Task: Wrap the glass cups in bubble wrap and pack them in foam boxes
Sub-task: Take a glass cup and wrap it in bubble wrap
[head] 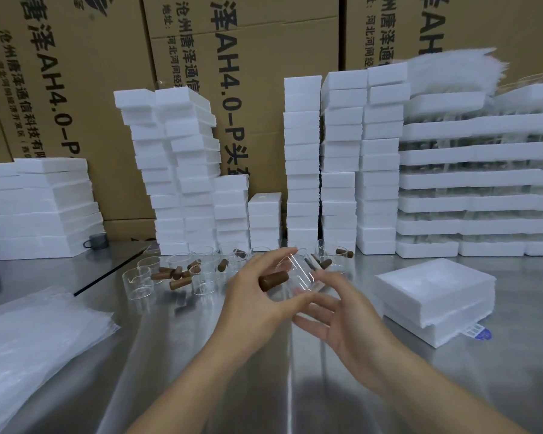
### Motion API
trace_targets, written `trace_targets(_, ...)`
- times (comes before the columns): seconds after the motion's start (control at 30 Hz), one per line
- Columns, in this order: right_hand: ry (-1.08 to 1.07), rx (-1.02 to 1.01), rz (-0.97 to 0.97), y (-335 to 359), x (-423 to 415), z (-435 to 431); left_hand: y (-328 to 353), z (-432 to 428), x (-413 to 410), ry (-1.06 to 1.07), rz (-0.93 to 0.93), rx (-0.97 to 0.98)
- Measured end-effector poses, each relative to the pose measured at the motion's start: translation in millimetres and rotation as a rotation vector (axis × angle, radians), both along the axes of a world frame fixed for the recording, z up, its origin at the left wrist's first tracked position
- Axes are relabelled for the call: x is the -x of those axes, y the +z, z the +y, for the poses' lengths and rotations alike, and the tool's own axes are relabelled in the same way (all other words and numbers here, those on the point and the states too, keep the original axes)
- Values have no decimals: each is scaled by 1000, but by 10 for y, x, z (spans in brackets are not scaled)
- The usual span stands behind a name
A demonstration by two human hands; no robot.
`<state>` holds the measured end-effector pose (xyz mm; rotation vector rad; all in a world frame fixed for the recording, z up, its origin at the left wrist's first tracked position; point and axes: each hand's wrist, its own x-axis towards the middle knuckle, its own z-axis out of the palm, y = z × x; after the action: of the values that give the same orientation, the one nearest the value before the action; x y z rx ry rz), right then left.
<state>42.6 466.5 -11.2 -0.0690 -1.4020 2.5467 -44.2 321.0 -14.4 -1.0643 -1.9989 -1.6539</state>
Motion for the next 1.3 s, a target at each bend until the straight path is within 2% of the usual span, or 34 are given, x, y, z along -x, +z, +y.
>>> trace_targets(0.13, -174, -205, 115, -5, 3, -12, -7, 0, 5, 30, 39, -28)
trace_targets(0.3, -140, -182, 98, -20, -12, -34, -16, -30, 12, 84, 91, 58)
trace_targets(0.4, -320, -407, 116, -33, 2, -61, 7, -37, -36, 129, 121, 135)
trace_targets(0.47, -352, -488, 126, -39, 17, -45, 4, -21, -44, 121, 102, 115)
trace_targets(0.6, -277, -518, 110, -70, 41, 68, 92, -46, -21, -23, -179, -35)
trace_targets(0.77, -58, -623, 57, -87, 56, 110, 277, -198, 0, -290, -564, -173)
trace_targets(0.9, -21, -658, 3, -139, 66, 47, 256, -286, 29, -402, -645, -116)
trace_targets(1.0, 55, -584, -6, -164, 63, 42, 220, -311, 39, -424, -688, -70)
trace_targets(1.17, -34, -481, -69, -219, 101, 94, 179, -331, 130, -241, -640, -25)
trace_targets(1.23, -74, -481, -100, -255, 111, 132, 176, -336, 184, -73, -572, -2)
trace_targets(1.3, -91, -492, -145, -295, 119, 176, 165, -402, 267, 211, -458, 35)
